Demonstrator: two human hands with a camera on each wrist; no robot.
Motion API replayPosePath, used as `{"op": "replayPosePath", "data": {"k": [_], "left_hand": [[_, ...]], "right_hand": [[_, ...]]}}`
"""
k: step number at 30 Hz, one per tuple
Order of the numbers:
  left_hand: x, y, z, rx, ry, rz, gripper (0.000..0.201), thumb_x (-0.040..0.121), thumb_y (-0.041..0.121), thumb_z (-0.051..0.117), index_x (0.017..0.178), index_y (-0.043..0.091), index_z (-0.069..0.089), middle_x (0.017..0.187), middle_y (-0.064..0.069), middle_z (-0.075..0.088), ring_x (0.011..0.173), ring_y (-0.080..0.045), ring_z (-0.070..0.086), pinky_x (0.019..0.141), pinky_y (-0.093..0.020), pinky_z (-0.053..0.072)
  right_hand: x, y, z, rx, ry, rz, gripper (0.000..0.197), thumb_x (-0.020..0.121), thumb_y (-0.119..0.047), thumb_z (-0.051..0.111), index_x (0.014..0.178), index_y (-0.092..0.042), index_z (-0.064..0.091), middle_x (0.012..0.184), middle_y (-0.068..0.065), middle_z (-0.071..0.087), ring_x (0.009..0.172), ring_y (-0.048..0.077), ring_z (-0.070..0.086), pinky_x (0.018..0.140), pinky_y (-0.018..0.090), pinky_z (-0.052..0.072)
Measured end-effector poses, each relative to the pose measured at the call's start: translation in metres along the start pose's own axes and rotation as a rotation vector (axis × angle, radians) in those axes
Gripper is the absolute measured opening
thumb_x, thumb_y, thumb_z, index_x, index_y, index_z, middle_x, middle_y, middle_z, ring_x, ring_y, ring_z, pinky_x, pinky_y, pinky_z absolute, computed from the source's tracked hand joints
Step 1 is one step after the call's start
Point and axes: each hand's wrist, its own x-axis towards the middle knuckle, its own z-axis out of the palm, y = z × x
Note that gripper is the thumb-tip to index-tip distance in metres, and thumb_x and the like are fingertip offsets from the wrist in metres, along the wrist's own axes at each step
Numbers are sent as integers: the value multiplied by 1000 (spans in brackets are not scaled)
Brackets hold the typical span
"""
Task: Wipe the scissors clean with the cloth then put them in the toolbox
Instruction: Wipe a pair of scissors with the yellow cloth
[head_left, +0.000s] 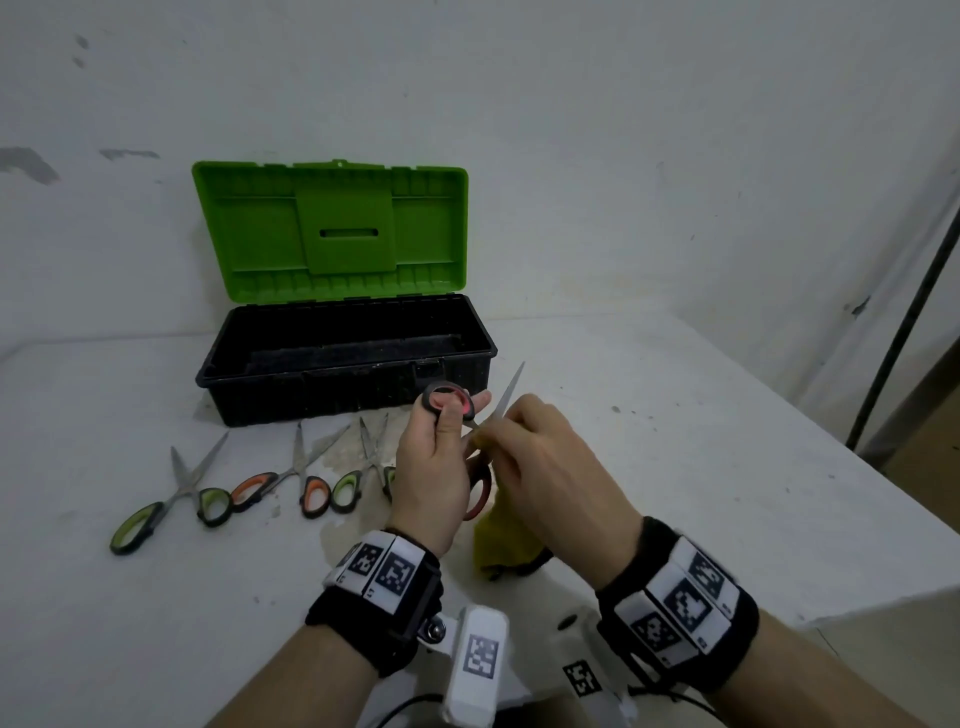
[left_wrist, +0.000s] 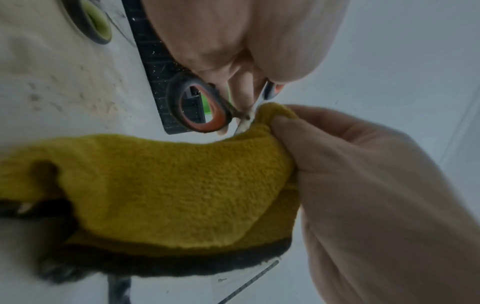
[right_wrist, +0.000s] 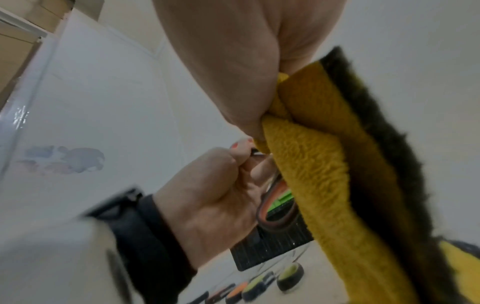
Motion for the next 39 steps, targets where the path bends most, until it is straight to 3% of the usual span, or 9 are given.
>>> {"op": "replayPosePath", "data": {"k": [4,8,15,20,25,27,31,36,39], "left_hand": [[-4,1,1,-26,-16,-33,23,107,29,37,110,22,59,121,6,72,104,-17,73,81,-38,61],[-6,2,1,-28,-28,-33,25,108,29,38,112,18,60,122,4,71,100,-17,74,82,-41,61],[-2,-2,0,-33,-33,-40,23,107,32,38,112,25,59,121,12,71,113,-15,68,84,-38,61],[1,-5,-3,43,-8,25,22,107,35,38,109,30,60,120,15,72,115,-9,66,97,-52,54],[-2,-5,-4,59,-40,25,24,105,40,39,111,31,61,120,19,71,117,-10,65,91,-49,59],[-4,-6,-4,58,-43,15,27,103,42,40,112,31,63,119,17,71,117,-9,65,89,-47,59],[-7,-7,-3,47,-41,-23,32,106,36,39,119,20,63,120,11,72,118,-13,65,90,-47,59],[-3,-5,-6,-139,86,-143,27,108,32,37,108,24,63,120,7,72,109,-16,70,87,-52,60],[4,-2,-14,-324,151,-229,26,109,30,36,104,23,60,123,1,71,105,-21,72,87,-54,59]], "right_hand": [[6,6,2,-5,16,21,12,83,-1,65,88,-12,69,84,-1,45,73,20,49,63,23,37],[16,17,-4,-9,87,129,13,85,1,62,90,-8,70,86,6,51,72,24,53,61,31,47],[9,8,2,-64,22,64,9,88,-4,61,90,-11,66,84,3,45,71,20,46,59,25,37],[-5,-5,12,-54,-37,9,13,82,-5,68,87,-16,65,82,-2,42,67,12,34,59,21,29],[1,-2,4,-9,27,26,16,86,-3,63,98,-12,66,85,3,49,71,19,47,60,23,39],[6,1,0,-14,8,26,14,85,-1,62,93,-11,67,83,2,47,71,22,49,61,26,42],[22,13,-3,-26,23,127,12,90,-4,59,91,-10,69,84,-1,42,74,22,50,63,24,36],[27,27,-18,21,124,261,19,96,-8,52,99,-8,71,92,4,50,79,21,50,65,24,35],[17,34,-30,66,166,284,18,95,-11,55,99,-14,73,93,1,53,78,15,50,63,10,35]]}}
